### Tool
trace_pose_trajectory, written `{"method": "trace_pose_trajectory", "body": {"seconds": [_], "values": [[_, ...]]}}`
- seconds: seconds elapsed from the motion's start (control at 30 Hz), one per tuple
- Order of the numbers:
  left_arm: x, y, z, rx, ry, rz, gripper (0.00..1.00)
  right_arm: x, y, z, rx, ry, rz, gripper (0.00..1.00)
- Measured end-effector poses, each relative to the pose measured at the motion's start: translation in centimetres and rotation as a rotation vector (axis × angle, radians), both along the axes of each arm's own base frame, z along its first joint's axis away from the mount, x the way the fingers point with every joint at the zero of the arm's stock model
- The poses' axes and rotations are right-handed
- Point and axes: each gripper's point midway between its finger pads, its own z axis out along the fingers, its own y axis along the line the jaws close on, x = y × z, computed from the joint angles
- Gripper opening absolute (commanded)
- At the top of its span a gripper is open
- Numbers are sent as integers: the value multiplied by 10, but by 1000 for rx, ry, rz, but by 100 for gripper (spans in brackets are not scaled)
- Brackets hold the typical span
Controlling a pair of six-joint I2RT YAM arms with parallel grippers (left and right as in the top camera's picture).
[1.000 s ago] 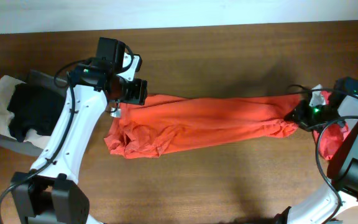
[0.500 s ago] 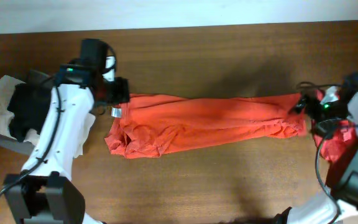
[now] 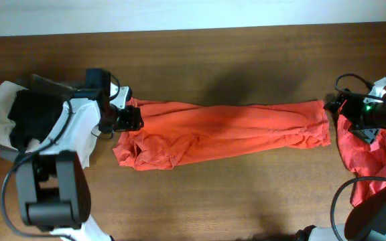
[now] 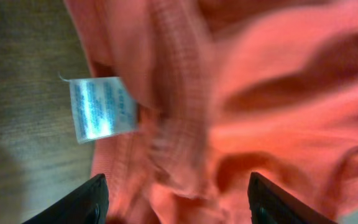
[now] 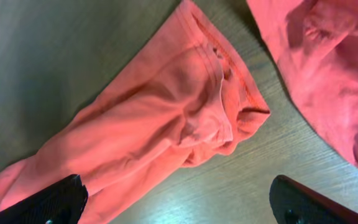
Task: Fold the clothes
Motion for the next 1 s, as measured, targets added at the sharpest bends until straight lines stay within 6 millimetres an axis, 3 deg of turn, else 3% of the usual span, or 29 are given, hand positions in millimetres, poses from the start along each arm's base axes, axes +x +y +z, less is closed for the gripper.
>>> {"method": "trace_pose_trajectory", "body": {"seconds": [0.23,0.57,0.8,1.0], "values": [[12,16,-27,-25,-15,-45,72,-1,2,0,10,4,2,99],[16,-8,-33,-178,-34,-172,69,-1,2,0,11,4,2,99],[11,-21,-34,-270,-14,-196,44,-2,3,0,15,5,3,99],[-2,-28,-43,-321,39,-200,0,-1,4,0,18,3,4,99]]}}
